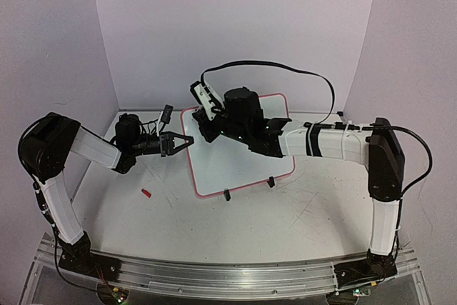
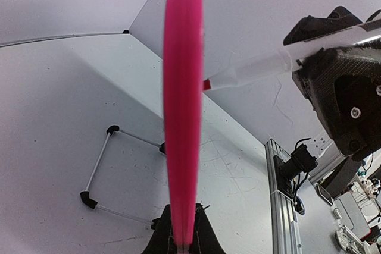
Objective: Write a sentence on the whiteboard
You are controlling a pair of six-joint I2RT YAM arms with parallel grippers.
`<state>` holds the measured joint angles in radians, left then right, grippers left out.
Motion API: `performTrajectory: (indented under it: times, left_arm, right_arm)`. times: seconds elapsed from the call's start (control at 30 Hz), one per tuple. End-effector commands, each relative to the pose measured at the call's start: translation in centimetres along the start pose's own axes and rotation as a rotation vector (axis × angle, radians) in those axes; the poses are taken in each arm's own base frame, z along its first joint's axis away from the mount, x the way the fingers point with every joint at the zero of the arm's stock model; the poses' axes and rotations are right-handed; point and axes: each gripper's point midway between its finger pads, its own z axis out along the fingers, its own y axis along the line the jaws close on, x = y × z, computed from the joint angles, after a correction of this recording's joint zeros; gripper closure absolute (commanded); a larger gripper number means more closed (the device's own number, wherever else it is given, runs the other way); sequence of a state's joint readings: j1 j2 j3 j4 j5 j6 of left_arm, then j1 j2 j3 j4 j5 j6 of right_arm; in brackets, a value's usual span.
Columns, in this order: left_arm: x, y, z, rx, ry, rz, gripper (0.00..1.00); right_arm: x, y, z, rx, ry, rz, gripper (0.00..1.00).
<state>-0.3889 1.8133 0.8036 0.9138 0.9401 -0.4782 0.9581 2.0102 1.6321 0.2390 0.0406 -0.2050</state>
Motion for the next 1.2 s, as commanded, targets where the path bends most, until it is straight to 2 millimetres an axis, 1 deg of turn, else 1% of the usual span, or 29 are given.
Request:
performTrajectory:
  times: [0.0,0.53,0.9,1.17]
  left_arm:
    - [-2.1,-0.8,-0.2,-0.003,-0.039,0.105,1.00]
    - [-2.2,-0.8,-0.2,-0.001,-0.038,0.105,1.00]
    - [-2.2,-0.9,-0.2,0.002,-0.038,0.106,1.00]
    - [-2.2,-1.0,-0.3,0.001,-0.037,0.104,1.00]
  right_arm:
    - [-1.9,-0.7,-0.3,0.018,-0.056,0.029,1.00]
    - [-0.5,-0.3,-0.9,0.008,-0.026,0.061,1.00]
    - [0.6,0.8,-1.3,-0.014,-0.002,0.077,1.00]
    - [0.1,1.1,-1.5,-0.019,-0.014,0.080,1.00]
